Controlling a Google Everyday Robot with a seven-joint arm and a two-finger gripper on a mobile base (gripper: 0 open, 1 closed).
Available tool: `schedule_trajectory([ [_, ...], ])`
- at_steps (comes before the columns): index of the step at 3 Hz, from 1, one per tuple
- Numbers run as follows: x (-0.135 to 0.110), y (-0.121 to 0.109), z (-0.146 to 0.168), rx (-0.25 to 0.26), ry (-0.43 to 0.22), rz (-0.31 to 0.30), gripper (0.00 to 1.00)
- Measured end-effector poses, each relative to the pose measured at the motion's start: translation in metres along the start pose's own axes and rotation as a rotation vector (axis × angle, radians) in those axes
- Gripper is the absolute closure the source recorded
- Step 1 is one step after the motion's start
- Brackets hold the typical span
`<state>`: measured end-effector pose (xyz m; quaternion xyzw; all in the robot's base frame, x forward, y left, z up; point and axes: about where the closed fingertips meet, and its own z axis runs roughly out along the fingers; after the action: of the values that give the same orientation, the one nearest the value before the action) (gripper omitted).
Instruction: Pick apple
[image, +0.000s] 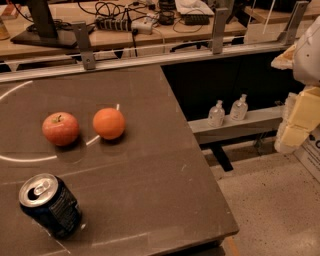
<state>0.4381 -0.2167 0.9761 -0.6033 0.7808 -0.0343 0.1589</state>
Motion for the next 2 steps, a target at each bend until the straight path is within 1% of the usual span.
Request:
schedule_trajectory([
  [1, -0.004, -0.001, 0.0, 0.001, -0.01, -0.01, 0.0],
  [2, -0.027, -0.004, 0.001, 0.003, -0.074, -0.073, 0.0],
])
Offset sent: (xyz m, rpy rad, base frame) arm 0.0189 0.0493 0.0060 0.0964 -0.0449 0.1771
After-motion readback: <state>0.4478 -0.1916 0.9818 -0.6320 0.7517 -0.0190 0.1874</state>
